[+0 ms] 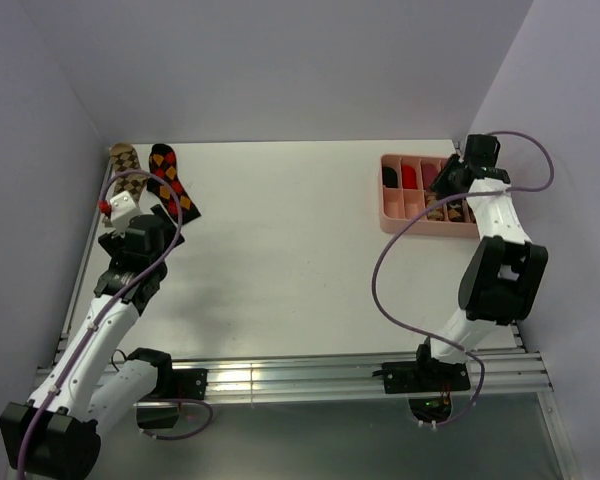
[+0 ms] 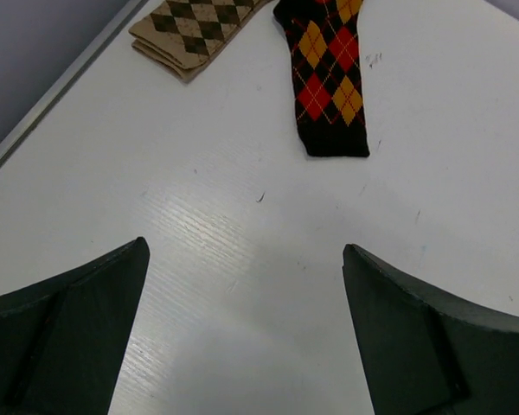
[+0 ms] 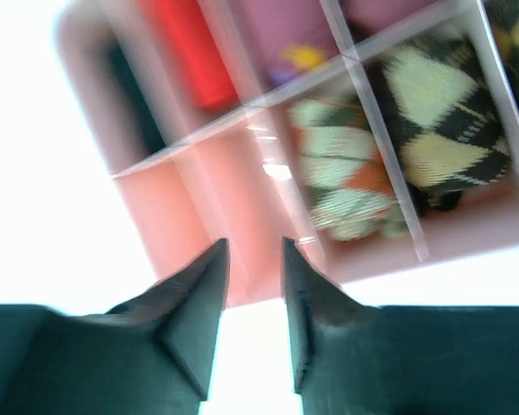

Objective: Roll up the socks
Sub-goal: Place the sock in the storage box.

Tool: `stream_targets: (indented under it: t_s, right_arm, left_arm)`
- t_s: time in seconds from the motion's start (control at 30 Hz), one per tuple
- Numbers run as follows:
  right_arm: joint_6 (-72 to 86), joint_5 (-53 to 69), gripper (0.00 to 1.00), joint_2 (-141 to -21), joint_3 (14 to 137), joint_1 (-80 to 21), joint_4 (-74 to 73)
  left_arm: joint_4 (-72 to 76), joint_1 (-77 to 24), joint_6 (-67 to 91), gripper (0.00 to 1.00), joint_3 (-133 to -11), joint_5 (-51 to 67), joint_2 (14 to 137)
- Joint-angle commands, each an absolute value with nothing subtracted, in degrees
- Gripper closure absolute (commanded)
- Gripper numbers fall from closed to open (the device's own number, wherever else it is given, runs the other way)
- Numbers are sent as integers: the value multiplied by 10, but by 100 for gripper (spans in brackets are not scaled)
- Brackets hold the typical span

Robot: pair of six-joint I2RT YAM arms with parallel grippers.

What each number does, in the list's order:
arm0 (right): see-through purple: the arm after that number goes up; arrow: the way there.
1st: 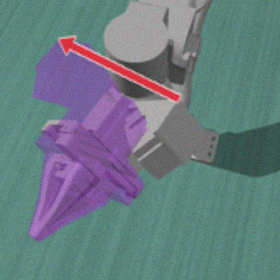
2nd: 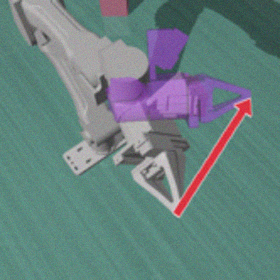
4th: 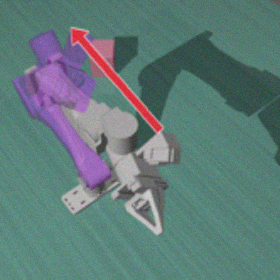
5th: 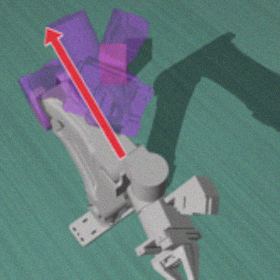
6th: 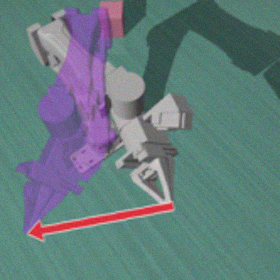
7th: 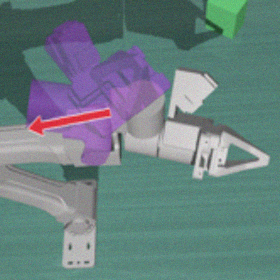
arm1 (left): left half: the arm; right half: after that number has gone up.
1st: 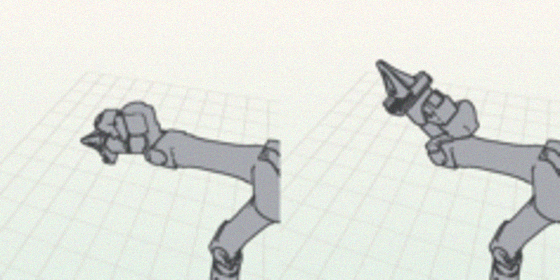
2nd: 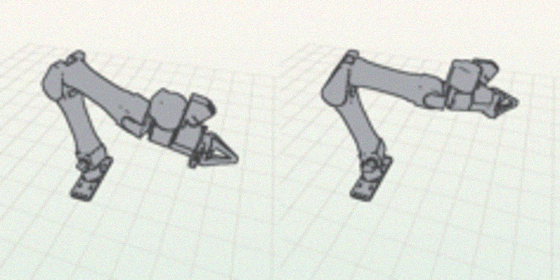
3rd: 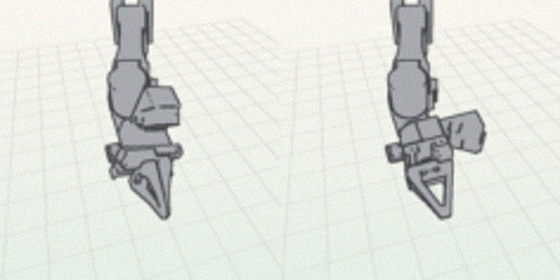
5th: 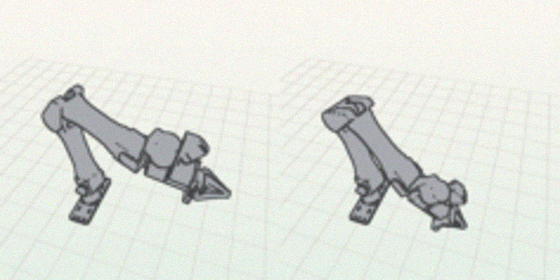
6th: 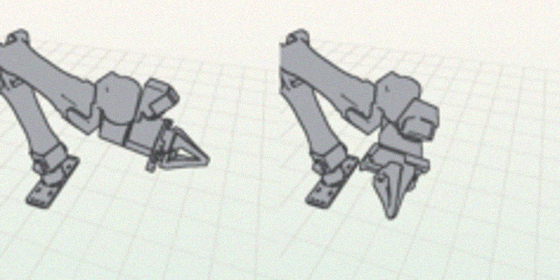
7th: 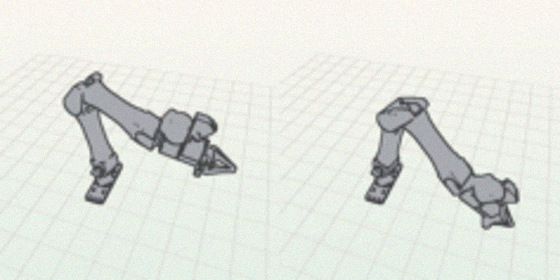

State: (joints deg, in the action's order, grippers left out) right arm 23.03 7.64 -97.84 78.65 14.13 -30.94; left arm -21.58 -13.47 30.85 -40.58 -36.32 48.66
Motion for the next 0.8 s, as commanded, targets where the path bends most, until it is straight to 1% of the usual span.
stream_targets:
  t_s: [0.0, 0.03, 0.17, 0.2, 0.27, 0.37, 0.4, 0.5, 0.63, 0.67, 0.73, 0.77]
  right_arm:
    - [246, 111, 57, -858, 810, 121, -273]
    - [250, 124, 55, -840, 802, 120, -266]
    - [274, 186, 38, -744, 710, 113, -193]
    - [277, 197, 31, -710, 695, 113, -180]
    - [288, 219, 25, -672, 659, 112, -157]
    - [309, 250, 21, -629, 619, 112, -130]
    - [315, 267, 17, -616, 608, 112, -122]
    - [330, 297, 16, -589, 576, 106, -91]
    - [288, 277, 17, -595, 584, 63, -137]
    - [276, 273, 17, -592, 581, 56, -138]
    - [274, 275, 17, -590, 573, 41, -135]
    - [272, 281, 18, -591, 571, 37, -130]
  left_arm:
    - [-198, -135, 318, 1, -427, -325, 512]
    - [-198, -135, 324, 1, -433, -316, 519]
    - [-189, -132, 338, 1, -470, -280, 575]
    - [-186, -131, 341, 0, -489, -275, 586]
    - [-181, -123, 347, 1, -507, -266, 625]
    - [-169, -99, 356, 1, -540, -244, 681]
    - [-166, -91, 357, 1, -556, -240, 696]
    - [-165, -48, 353, 1, -594, -216, 762]
    - [-153, 28, 347, 1, -641, -188, 866]
    - [-149, 54, 345, 2, -653, -184, 884]
    - [-142, 76, 338, 2, -691, -180, 921]
    - [-144, 95, 337, 2, -706, -177, 959]
